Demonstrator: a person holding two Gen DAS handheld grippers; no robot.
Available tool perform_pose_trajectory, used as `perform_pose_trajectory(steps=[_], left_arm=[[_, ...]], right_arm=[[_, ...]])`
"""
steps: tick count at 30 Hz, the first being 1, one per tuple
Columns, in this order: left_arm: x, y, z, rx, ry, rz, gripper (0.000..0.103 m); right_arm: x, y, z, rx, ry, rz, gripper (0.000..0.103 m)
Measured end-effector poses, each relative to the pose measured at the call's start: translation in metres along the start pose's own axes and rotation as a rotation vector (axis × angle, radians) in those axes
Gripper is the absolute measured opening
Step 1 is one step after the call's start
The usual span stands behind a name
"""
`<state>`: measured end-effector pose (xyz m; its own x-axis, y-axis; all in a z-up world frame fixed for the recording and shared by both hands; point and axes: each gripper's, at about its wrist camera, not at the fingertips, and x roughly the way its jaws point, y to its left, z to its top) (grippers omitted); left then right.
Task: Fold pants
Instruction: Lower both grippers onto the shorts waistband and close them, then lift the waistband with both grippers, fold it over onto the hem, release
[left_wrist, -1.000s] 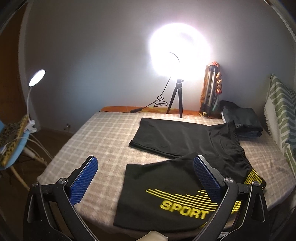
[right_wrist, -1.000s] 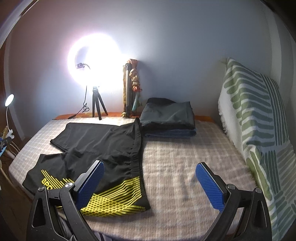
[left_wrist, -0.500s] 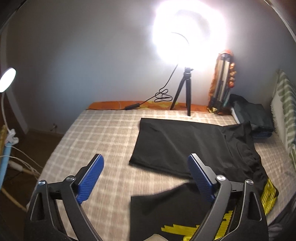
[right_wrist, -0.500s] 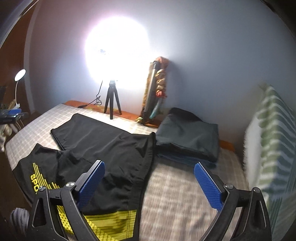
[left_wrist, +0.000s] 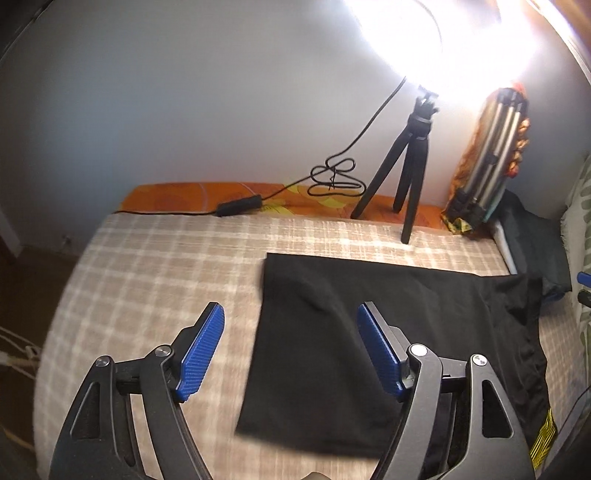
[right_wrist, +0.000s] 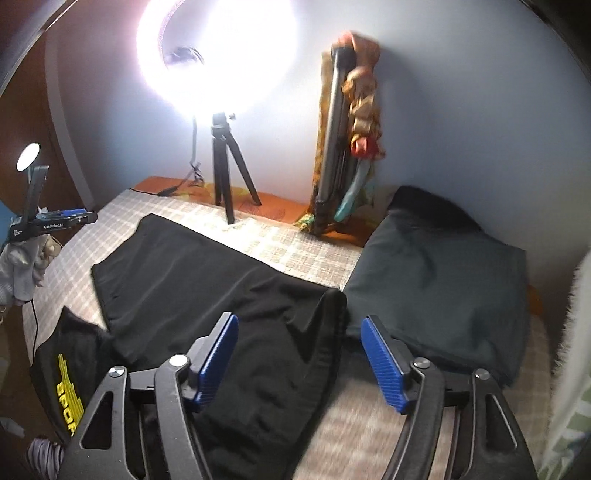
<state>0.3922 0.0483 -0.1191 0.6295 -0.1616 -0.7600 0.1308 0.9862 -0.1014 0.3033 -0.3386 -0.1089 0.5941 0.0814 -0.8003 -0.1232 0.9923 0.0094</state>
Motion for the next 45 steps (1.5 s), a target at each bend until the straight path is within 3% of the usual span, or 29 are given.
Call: perform_pose_trajectory(steps=[10,15,21,24,25,27,29,33,45], left_arm=[[0.084,0.004,0.03,-0.026,0.093,-0.037,0.074],[0.115,0.008,0.036,-0.037,0.116,0.042,0.074],[0.14,0.015,0.035,-0.03,0.152,0.119,0.075],[0.14,0.013,0.035,-0.029,0.131,0.131,0.075],[0.139,0.012,0.034,-0.028,0.121,0.139,0.07],[0.138,0.004,0.035,-0.017,0.102,0.137,0.049],[0.136,-0.015,0.033,0.046,0.076,0.157,0.012],[0.134,-0.037,0.026,0.125,0.054,0.188,0.004],[0.049,-0.02,0.027,0.017,-0.052,0.085,0.003]], right_arm=[[0.08,-0.029,0.018,0.032,0.111,0.004,0.062],[0.098,-0.025,0.013,-0.021,0.151,-0.019,0.06],[0.113,-0.023,0.005,-0.078,0.188,-0.075,0.048],[0.116,-0.022,0.004,-0.095,0.19,-0.098,0.041],[0.117,-0.021,0.004,-0.1,0.189,-0.102,0.037],[0.117,-0.018,0.004,-0.116,0.185,-0.113,0.03],[0.116,-0.015,0.004,-0.129,0.178,-0.124,0.02],[0.111,-0.008,0.004,-0.145,0.16,-0.12,0.01],[0.07,0.007,0.013,-0.166,0.102,-0.085,0.005]])
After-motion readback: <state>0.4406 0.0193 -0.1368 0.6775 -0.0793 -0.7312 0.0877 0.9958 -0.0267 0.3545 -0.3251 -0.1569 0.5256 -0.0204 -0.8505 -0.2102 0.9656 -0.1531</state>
